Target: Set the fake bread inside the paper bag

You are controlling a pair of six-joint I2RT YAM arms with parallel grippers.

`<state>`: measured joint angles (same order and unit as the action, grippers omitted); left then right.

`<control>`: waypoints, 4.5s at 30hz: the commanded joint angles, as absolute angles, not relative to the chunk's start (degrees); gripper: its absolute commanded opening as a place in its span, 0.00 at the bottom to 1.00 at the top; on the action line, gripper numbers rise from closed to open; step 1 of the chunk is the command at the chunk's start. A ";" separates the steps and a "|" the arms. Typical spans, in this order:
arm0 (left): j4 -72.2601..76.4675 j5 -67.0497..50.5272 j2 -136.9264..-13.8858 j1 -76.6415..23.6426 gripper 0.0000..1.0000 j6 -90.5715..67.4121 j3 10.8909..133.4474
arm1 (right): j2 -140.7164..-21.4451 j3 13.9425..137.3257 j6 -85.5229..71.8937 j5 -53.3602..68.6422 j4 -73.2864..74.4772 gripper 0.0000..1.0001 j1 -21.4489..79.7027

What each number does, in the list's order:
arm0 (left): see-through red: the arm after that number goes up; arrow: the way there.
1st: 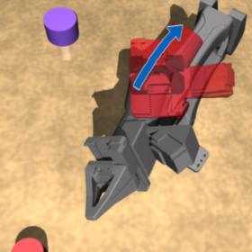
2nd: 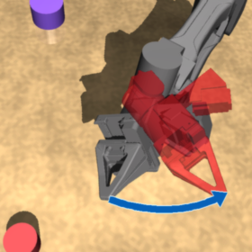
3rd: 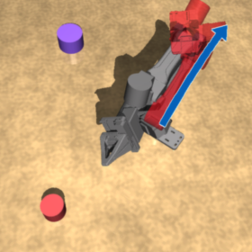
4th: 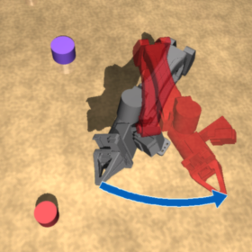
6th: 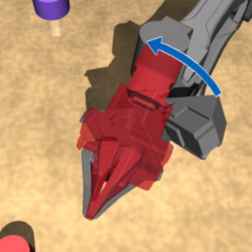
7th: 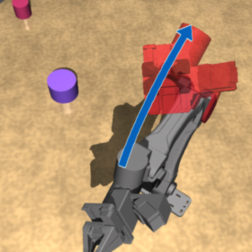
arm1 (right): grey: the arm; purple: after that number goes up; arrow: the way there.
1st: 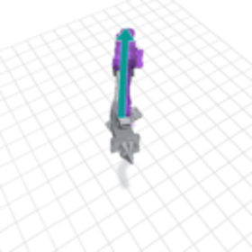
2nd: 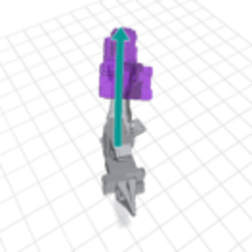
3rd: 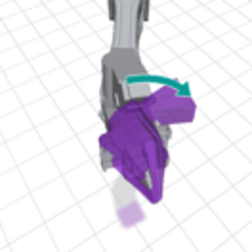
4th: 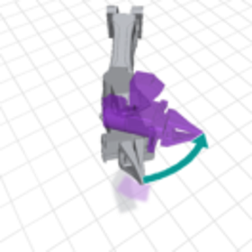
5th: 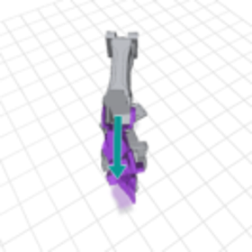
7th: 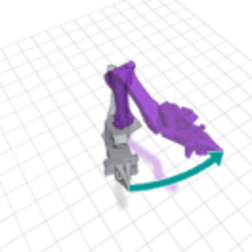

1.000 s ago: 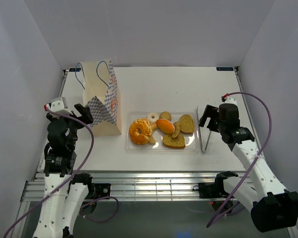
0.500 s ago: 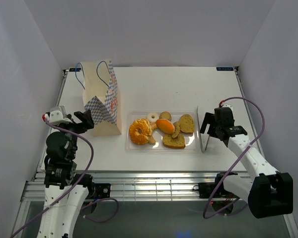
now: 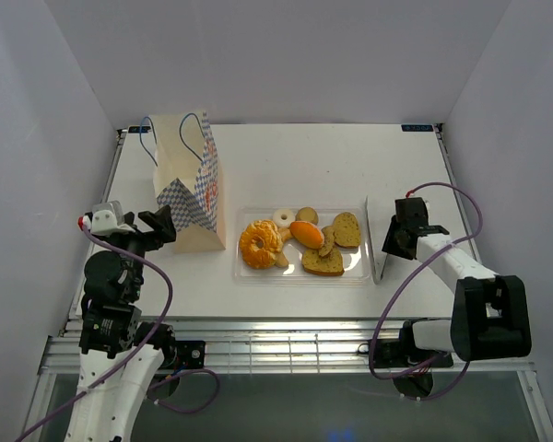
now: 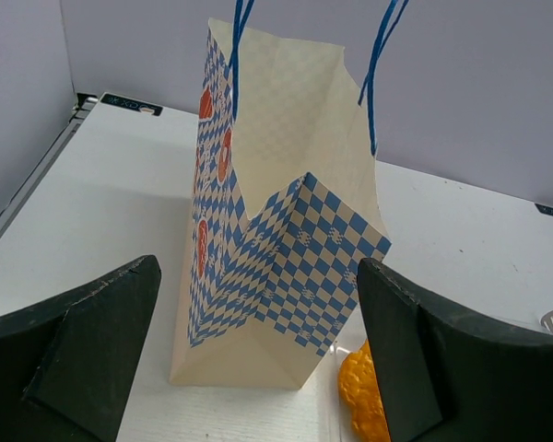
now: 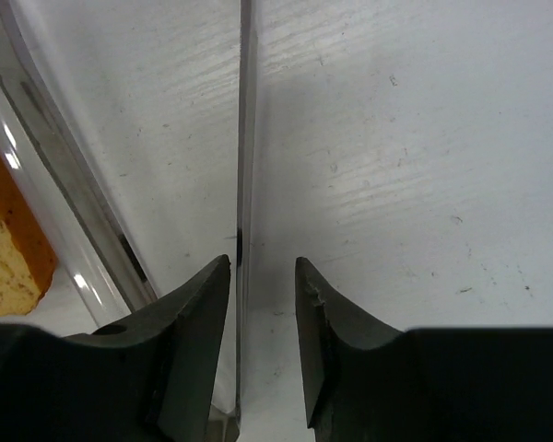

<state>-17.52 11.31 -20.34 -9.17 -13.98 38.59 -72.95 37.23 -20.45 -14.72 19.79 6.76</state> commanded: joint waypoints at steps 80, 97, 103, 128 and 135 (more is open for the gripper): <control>-17.93 13.71 -22.06 -13.97 0.98 -13.10 38.23 | -83.14 46.58 -8.26 -5.45 10.02 0.90 -1.05; -17.84 13.54 -22.24 -13.97 0.98 -12.92 38.23 | -93.87 53.61 -7.56 -6.51 7.47 0.90 -1.05; -17.84 13.62 -22.33 -13.98 0.98 -12.83 38.23 | -96.50 53.88 -7.47 -5.54 5.89 0.98 -1.23; -17.75 13.27 -22.33 -13.97 0.98 -12.66 38.14 | -96.15 53.17 -7.56 -3.60 6.24 0.65 -1.67; -17.84 13.36 -22.15 -13.97 0.98 -12.74 38.06 | -95.10 54.31 -8.00 -2.73 8.08 0.63 -1.67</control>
